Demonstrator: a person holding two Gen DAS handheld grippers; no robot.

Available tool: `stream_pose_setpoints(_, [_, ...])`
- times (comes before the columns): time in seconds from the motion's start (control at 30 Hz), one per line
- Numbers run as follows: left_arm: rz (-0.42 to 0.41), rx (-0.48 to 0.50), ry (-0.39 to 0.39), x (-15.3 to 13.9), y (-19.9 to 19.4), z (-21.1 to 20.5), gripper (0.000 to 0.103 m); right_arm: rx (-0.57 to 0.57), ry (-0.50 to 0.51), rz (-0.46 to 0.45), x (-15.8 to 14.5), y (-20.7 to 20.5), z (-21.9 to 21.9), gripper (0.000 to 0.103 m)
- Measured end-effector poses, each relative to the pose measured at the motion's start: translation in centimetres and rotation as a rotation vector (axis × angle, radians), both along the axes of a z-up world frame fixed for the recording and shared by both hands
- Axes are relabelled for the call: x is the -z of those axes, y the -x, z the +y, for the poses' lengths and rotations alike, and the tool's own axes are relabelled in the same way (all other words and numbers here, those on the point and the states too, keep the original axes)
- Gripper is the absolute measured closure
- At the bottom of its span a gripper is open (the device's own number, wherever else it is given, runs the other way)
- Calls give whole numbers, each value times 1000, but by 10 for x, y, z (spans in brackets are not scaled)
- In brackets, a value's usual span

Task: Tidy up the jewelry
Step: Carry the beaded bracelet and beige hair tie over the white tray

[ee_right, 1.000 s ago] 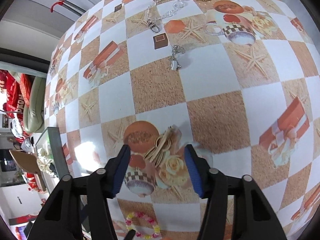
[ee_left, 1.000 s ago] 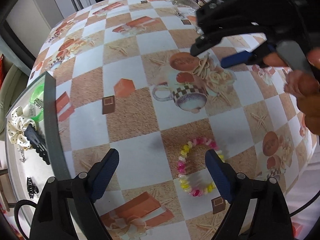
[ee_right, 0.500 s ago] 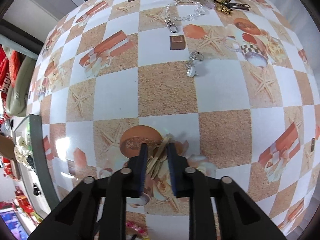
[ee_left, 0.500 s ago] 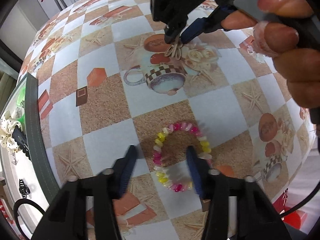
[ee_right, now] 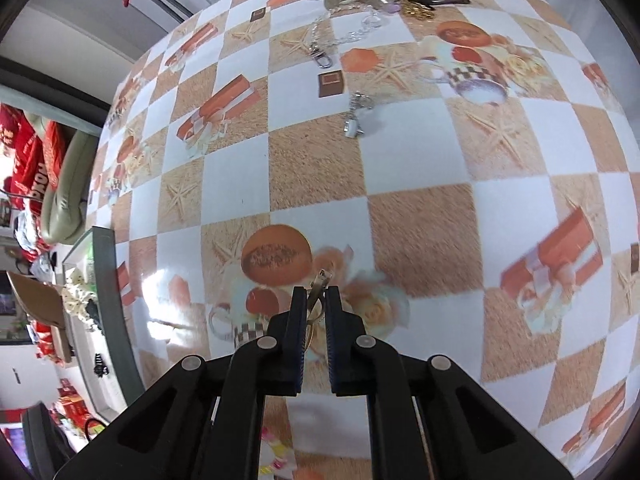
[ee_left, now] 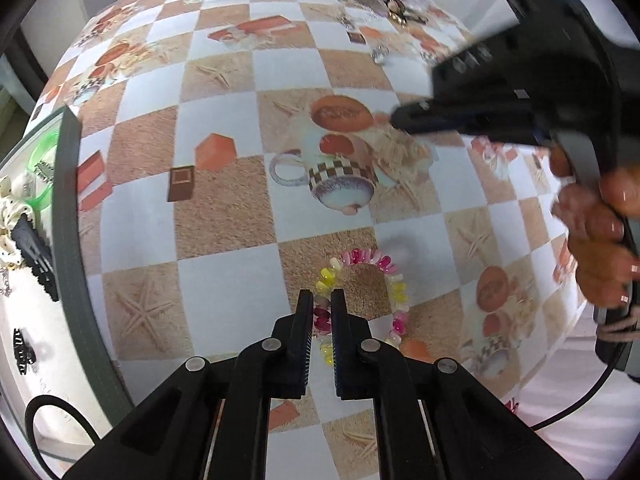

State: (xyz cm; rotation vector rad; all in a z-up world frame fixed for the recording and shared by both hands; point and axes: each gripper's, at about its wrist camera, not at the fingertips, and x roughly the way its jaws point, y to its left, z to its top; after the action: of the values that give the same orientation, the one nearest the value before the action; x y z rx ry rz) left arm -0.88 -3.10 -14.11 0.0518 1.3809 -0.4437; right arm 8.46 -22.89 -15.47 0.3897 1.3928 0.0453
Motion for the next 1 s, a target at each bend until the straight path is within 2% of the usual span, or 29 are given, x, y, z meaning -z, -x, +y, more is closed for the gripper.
stream_pose_setpoints(0.3, [-42, -27, 34, -36, -18, 20, 90, 5, -24, -2, -28, 21, 0, 94])
stream_pose_setpoints(0.5, [-64, -57, 39, -55, -10, 31, 90, -11, -36, -9, -51, 35, 9, 94])
stream_pose_setpoints(1.0, [-105, -178, 32, -87, -5, 101, 90, -127, -76, -35, -100, 52, 75, 94])
